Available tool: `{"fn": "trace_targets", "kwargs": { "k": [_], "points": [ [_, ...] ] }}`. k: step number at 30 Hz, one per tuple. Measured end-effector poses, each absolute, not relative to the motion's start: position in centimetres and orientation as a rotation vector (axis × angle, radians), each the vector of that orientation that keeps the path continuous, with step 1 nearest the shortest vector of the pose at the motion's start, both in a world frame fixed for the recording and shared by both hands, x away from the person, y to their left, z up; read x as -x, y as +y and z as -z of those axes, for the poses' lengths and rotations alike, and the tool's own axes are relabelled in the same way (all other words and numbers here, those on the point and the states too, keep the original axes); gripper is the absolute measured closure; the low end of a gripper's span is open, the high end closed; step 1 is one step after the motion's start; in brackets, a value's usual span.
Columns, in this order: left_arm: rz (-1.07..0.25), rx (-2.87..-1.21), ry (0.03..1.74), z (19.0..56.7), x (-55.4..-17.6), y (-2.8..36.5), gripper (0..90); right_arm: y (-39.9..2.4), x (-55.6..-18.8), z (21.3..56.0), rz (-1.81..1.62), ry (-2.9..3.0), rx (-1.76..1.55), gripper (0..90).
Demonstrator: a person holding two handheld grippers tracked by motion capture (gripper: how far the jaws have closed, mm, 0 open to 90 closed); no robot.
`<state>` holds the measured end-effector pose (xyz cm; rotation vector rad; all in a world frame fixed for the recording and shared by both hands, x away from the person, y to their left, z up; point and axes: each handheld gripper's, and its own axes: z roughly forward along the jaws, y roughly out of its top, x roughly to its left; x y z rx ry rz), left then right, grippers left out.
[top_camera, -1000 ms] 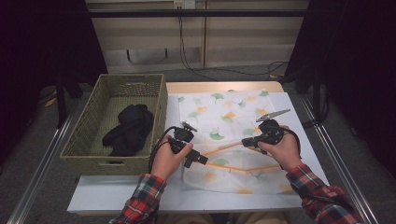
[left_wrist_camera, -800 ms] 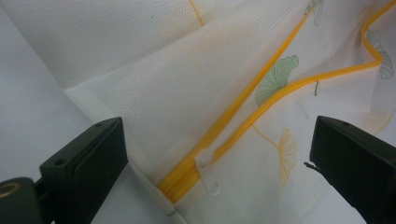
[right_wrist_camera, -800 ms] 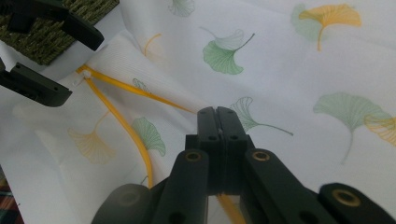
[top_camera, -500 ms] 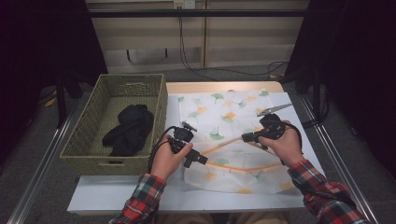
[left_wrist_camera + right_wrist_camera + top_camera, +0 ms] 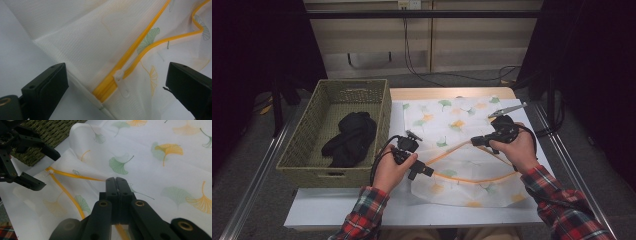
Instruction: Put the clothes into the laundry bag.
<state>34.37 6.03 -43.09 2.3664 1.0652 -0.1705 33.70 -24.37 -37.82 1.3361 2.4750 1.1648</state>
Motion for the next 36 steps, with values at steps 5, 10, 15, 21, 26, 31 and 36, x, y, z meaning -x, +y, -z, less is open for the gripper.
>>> {"fn": "trace_targets", "kwargs": {
  "k": [5,10,15,21,26,31,36],
  "points": [
    [0.176,-2.365,1.070,43.1,-34.4,6.1,3.6,-24.4,-33.9,37.4,-1.175,2.472,-1.334,90.0],
    [0.184,-2.367,1.065,43.0,-34.3,6.1,3.8,-24.4,-34.0,36.9,-1.185,2.464,-1.339,90.0],
    [0.190,-2.375,1.057,43.0,-34.2,6.1,3.9,-24.4,-34.1,36.3,-1.185,2.459,-1.327,90.0],
    [0.190,-2.379,1.044,42.8,-34.1,6.1,4.0,-24.2,-34.2,35.9,-1.205,2.452,-1.331,90.0],
    [0.189,-2.372,1.041,42.6,-34.0,6.1,4.1,-24.0,-34.4,35.3,-1.213,2.452,-1.311,90.0],
    [0.185,-2.374,1.037,42.5,-34.0,6.2,4.1,-23.8,-34.6,34.7,-1.216,2.448,-1.305,90.0],
    [0.181,-2.383,1.038,42.1,-34.1,6.5,4.0,-23.9,-34.7,34.3,-1.228,2.439,-1.305,90.0]
  ]
}}
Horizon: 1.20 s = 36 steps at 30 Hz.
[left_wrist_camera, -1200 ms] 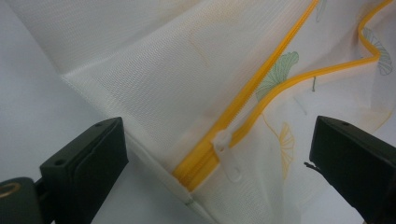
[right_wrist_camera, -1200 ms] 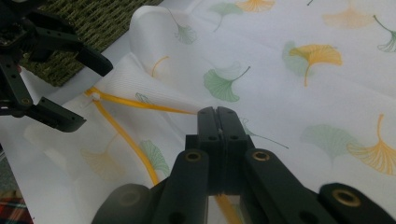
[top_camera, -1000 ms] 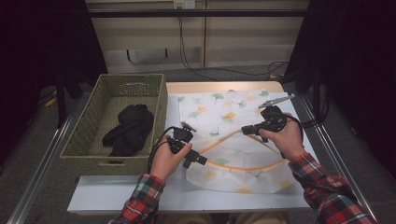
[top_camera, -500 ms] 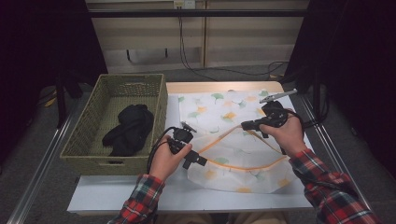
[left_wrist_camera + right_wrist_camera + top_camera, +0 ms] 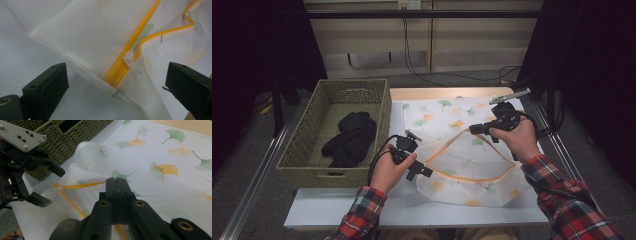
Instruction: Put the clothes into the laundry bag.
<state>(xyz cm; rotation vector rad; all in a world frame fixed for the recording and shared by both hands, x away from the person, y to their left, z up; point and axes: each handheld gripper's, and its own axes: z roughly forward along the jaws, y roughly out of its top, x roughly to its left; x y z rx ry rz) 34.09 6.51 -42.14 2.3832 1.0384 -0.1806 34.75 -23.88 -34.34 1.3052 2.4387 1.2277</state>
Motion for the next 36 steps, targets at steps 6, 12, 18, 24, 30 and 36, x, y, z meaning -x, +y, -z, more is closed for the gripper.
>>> {"fn": "trace_targets", "kwargs": {
  "k": [6,12,18,24,30,36],
  "points": [
    [0.181,-2.391,1.028,41.7,-34.3,6.7,4.0,-23.9,-34.9,34.0,-1.238,2.429,-1.311,90.0],
    [0.176,-2.383,1.028,41.3,-34.3,6.7,4.0,-23.8,-34.9,33.7,-1.238,2.423,-1.308,90.0],
    [0.182,-2.385,1.019,40.7,-34.5,6.8,4.0,-23.8,-34.9,33.9,-1.247,2.425,-1.311,90.0],
    [0.191,-2.407,0.998,39.8,-35.1,7.0,4.1,-23.7,-34.8,33.9,-1.240,2.428,-1.317,90.0],
    [0.201,-2.402,0.977,38.9,-35.5,7.5,4.0,-23.7,-34.9,34.1,-1.238,2.432,-1.313,90.0],
    [0.193,-2.407,0.970,38.1,-36.0,7.8,4.0,-23.6,-34.8,34.1,-1.232,2.436,-1.315,90.0]
  ]
}}
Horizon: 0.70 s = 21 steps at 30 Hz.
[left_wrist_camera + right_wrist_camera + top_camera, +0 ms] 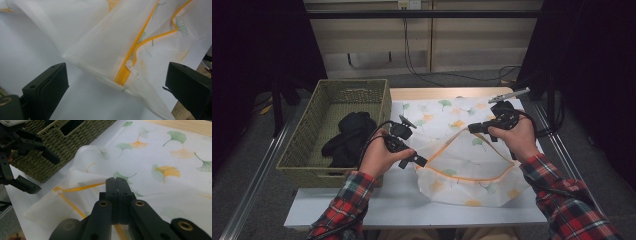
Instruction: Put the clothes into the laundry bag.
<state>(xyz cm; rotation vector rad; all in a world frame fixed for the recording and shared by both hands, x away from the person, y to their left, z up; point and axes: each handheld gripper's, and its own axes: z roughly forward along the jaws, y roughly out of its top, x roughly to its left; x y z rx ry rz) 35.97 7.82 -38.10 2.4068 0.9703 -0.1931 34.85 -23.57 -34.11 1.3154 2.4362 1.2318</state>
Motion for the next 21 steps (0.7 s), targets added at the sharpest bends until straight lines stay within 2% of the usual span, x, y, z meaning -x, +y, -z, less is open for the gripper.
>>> {"fn": "trace_targets", "kwargs": {
  "k": [21],
  "points": [
    [0.209,-2.412,0.997,36.0,-37.2,9.5,3.5,-23.3,-34.9,34.6,-1.231,2.451,-1.308,90.0]
  ]
}}
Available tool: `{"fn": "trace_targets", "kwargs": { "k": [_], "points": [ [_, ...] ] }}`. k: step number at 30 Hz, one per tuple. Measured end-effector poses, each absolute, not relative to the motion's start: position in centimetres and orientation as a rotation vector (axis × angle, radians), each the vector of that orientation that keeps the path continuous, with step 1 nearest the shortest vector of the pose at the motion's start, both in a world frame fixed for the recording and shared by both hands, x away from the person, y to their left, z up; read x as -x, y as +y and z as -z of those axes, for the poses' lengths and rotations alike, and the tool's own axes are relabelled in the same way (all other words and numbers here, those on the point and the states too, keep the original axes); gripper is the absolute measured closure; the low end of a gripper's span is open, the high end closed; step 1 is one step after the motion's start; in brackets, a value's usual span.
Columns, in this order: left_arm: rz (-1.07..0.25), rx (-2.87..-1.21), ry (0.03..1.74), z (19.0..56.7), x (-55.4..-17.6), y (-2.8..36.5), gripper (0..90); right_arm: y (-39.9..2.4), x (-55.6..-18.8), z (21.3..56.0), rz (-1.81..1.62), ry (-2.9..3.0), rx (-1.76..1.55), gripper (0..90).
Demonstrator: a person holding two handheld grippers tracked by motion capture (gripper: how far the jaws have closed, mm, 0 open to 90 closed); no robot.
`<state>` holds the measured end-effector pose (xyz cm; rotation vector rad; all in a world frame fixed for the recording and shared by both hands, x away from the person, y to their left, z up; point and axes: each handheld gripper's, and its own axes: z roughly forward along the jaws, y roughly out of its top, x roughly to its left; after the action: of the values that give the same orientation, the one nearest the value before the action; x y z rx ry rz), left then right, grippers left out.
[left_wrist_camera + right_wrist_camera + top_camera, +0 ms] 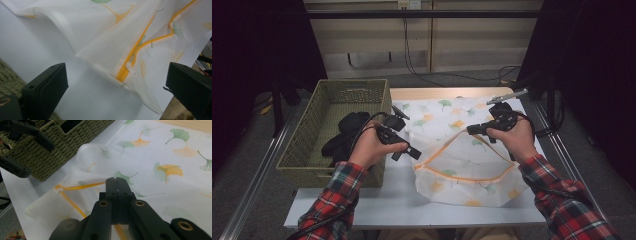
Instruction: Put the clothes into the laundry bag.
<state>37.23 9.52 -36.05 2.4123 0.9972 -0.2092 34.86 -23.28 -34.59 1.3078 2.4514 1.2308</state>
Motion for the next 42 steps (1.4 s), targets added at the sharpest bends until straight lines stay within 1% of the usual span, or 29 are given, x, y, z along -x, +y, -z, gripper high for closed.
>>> {"fn": "trace_targets", "kwargs": {
  "k": [5,26,34,36,38,42],
  "points": [
    [0.181,-2.415,1.013,35.5,-37.6,10.3,3.5,-23.2,-35.0,34.8,-1.221,2.453,-1.316,90.0],
    [0.172,-2.406,1.071,34.3,-39.0,12.8,3.5,-22.9,-35.0,35.4,-1.222,2.467,-1.317,90.0],
    [0.177,-2.376,1.072,34.0,-39.2,13.5,4.3,-23.0,-35.0,35.5,-1.213,2.469,-1.322,90.0],
    [0.159,-2.375,1.070,33.8,-39.3,13.7,4.1,-23.0,-35.0,35.6,-1.218,2.470,-1.320,90.0],
    [0.173,-2.366,1.074,33.6,-39.4,13.9,4.2,-23.0,-35.0,35.6,-1.214,2.473,-1.320,90.0],
    [0.161,-2.362,1.067,32.8,-39.6,14.3,4.2,-23.0,-35.0,35.7,-1.210,2.474,-1.322,90.0]
  ]
}}
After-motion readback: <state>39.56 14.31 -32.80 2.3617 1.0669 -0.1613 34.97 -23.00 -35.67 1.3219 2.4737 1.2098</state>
